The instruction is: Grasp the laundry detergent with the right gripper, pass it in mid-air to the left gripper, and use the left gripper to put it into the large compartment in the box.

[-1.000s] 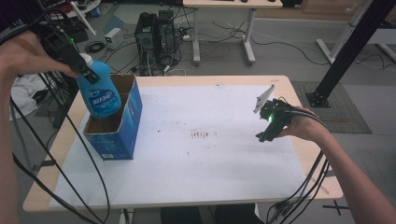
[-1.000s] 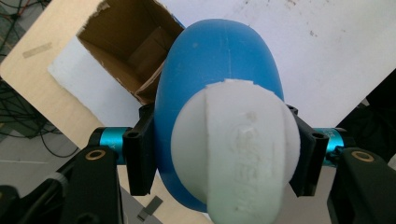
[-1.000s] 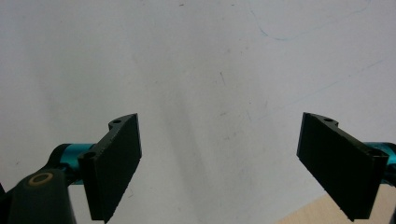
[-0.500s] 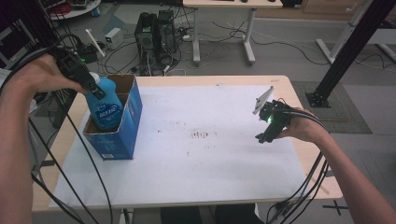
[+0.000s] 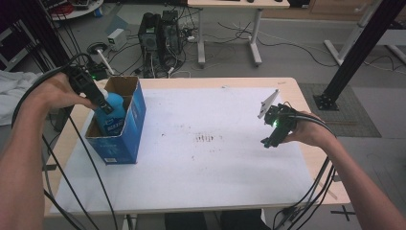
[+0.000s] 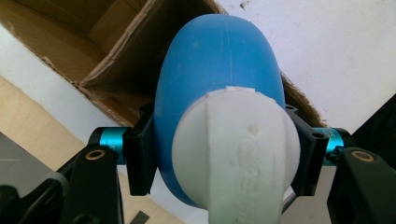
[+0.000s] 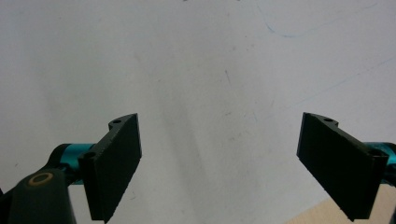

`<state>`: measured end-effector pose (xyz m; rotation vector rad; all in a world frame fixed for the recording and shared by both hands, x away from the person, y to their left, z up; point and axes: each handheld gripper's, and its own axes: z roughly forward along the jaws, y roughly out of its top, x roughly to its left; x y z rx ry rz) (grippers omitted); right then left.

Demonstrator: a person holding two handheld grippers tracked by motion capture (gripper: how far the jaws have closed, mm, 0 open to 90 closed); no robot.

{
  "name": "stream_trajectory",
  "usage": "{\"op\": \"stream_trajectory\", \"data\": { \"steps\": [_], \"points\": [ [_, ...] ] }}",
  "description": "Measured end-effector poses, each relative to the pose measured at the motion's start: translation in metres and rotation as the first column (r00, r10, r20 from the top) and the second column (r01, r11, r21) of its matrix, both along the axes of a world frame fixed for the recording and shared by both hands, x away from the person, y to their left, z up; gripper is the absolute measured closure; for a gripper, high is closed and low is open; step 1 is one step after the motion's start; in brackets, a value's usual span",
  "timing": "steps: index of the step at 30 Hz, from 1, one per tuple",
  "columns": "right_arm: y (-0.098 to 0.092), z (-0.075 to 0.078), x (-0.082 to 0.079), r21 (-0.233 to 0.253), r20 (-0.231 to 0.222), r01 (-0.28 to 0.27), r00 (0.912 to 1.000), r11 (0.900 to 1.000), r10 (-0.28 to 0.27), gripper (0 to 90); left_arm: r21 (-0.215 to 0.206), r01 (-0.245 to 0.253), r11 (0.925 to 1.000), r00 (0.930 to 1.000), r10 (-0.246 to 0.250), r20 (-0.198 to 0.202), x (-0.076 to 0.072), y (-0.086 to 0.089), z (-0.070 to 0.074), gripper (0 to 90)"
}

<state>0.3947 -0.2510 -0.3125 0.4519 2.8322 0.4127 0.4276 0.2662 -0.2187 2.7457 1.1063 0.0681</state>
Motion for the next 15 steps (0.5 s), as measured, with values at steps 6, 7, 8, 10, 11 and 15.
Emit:
{"op": "stream_trajectory", "data": {
  "steps": [6,7,8,10,11,15],
  "points": [
    [0.000,-0.001,0.000,-0.001,-0.001,0.004,1.0000,1.000,-0.004,13.1,0.007,0.007,0.9999,0.9999,-0.007,-0.014,0.002,-0.001,-0.014,38.2],
    [0.000,-0.001,0.000,-0.003,-0.001,0.003,1.0000,1.000,-0.003,13.0,0.009,0.010,0.9999,0.9999,-0.010,-0.014,0.002,-0.001,-0.016,38.2],
    [0.000,-0.001,0.000,-0.004,-0.002,0.006,1.0000,1.000,-0.006,13.0,0.007,0.006,1.0000,0.9998,-0.006,-0.018,0.003,-0.001,-0.018,38.2],
    [0.000,-0.001,0.000,-0.002,-0.001,0.005,1.0000,1.000,-0.005,13.0,0.006,0.002,1.0000,0.9998,-0.002,-0.021,0.003,-0.001,-0.023,38.2],
    [-0.001,-0.001,0.000,-0.001,0.000,0.009,1.0000,1.000,-0.009,13.0,0.011,0.008,0.9999,0.9997,-0.008,-0.023,0.003,-0.001,-0.025,38.2],
    [-0.001,-0.002,0.001,-0.005,-0.003,0.005,1.0000,1.000,-0.005,13.0,0.024,0.016,0.9996,0.9994,-0.015,-0.030,0.003,0.000,-0.032,38.2]
  ]
}}
